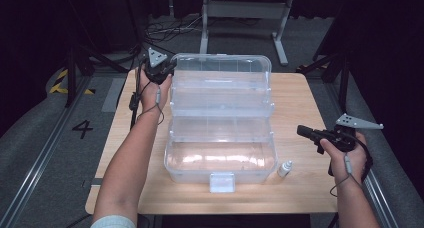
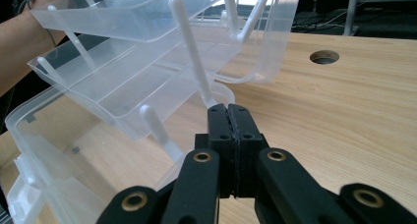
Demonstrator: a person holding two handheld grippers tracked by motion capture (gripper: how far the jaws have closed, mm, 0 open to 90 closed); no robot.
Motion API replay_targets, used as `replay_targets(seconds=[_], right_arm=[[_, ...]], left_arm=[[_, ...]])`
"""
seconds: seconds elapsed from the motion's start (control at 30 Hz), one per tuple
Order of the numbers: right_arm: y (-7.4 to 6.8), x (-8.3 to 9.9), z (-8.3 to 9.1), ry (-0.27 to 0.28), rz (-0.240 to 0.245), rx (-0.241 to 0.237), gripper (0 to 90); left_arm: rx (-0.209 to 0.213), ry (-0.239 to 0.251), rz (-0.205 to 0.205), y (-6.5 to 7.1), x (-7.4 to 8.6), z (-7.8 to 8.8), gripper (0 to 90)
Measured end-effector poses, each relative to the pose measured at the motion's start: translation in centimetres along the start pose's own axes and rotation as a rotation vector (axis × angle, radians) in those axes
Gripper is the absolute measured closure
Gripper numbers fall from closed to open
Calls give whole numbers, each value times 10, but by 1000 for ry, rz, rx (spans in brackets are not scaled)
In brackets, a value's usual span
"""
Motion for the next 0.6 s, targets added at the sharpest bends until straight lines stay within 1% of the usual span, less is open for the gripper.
replay_targets(seconds=[0.13,0.17,0.2,0.47,0.6], right_arm=[[3,2,-2,-10,-5,3,900],[3,2,-3,-11,-4,3,900],[3,3,-3,-14,-4,2,900],[6,5,-7,-27,-8,1,898],[6,6,-8,-31,-10,3,898]], left_arm=[[13,-10,15,-3,4,-5,819],[12,-12,13,-4,4,-6,819],[16,-14,21,-4,5,-8,819],[27,-29,44,-8,11,-16,816],[27,-33,46,-9,13,-19,815]])
Point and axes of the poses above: each handheld gripper's, and its own axes: z roughly backward along the jaws, x roughly out of its underside, y roughly to its right, the point moved 9 cm from there along -z, roughly forward along the jaws, and after that the axes turned 10 degrees about z, right-handed, at the moved point
